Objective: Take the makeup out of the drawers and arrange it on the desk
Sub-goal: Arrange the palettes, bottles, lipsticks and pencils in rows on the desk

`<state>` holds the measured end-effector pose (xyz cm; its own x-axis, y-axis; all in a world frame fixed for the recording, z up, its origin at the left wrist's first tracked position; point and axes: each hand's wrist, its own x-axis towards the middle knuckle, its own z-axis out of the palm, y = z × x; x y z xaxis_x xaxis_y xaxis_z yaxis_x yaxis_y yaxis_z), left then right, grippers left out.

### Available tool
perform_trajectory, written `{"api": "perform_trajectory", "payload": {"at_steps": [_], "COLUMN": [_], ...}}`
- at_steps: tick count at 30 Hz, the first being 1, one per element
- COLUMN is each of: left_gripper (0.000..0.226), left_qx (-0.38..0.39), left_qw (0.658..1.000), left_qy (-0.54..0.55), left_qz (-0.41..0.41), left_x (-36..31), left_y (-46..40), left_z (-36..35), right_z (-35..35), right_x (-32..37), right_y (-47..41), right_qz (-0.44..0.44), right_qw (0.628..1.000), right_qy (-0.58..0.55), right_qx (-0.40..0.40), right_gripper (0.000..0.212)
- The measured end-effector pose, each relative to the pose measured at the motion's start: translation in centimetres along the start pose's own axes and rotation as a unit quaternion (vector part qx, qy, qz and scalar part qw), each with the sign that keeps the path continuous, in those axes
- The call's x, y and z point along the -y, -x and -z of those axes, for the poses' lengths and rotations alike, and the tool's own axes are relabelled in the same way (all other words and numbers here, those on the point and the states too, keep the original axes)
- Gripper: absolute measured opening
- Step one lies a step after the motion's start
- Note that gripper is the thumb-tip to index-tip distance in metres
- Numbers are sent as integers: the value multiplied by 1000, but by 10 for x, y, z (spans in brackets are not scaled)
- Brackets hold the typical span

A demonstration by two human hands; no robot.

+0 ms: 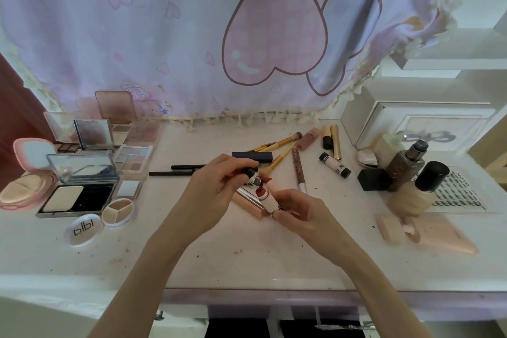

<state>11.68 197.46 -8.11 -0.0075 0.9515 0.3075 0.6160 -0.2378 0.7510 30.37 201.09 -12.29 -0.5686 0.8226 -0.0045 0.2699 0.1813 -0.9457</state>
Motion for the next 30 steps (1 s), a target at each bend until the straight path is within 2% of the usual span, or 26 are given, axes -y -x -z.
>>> {"api": "perform_trajectory", "payload": {"at_steps": [6, 9, 11, 14, 17, 19, 21, 23, 30], "left_gripper": [32, 38, 41, 40, 35, 36, 40, 42, 55], "left_qx": [0, -12, -45, -132, -171, -144, -85, -41, 16], "left_qw": [1000, 999, 998, 990, 982, 977, 961, 943, 912], "left_qy": [12, 30, 42, 44, -40, -125, -230, -302, -384], "left_qz": [0, 4, 2, 15, 64, 98, 131, 133, 141], "left_x": [-3, -4, 0, 14, 38, 55, 69, 78, 88], "left_y": [-5, -9, -13, -14, 3, 20, 34, 41, 39], "left_z": [0, 2, 2, 4, -1, -6, -9, -9, -10], "right_z": [-5, -7, -7, -3, 2, 0, -7, -17, -55], "right_x": [2, 6, 11, 23, 34, 40, 44, 43, 24], "right_y": [-7, -12, -19, -41, -76, -104, -132, -158, -217], "right_qz": [27, 26, 25, 34, 54, 74, 81, 69, 37], "right_qw": [999, 999, 1000, 999, 996, 992, 990, 991, 986], "right_qy": [15, 3, 2, 17, 42, 82, 95, 101, 159], "right_qx": [-19, -24, -18, -25, -53, -63, -66, -60, -29], "right_gripper": [17, 15, 13, 6, 2, 7, 11, 14, 15]}}
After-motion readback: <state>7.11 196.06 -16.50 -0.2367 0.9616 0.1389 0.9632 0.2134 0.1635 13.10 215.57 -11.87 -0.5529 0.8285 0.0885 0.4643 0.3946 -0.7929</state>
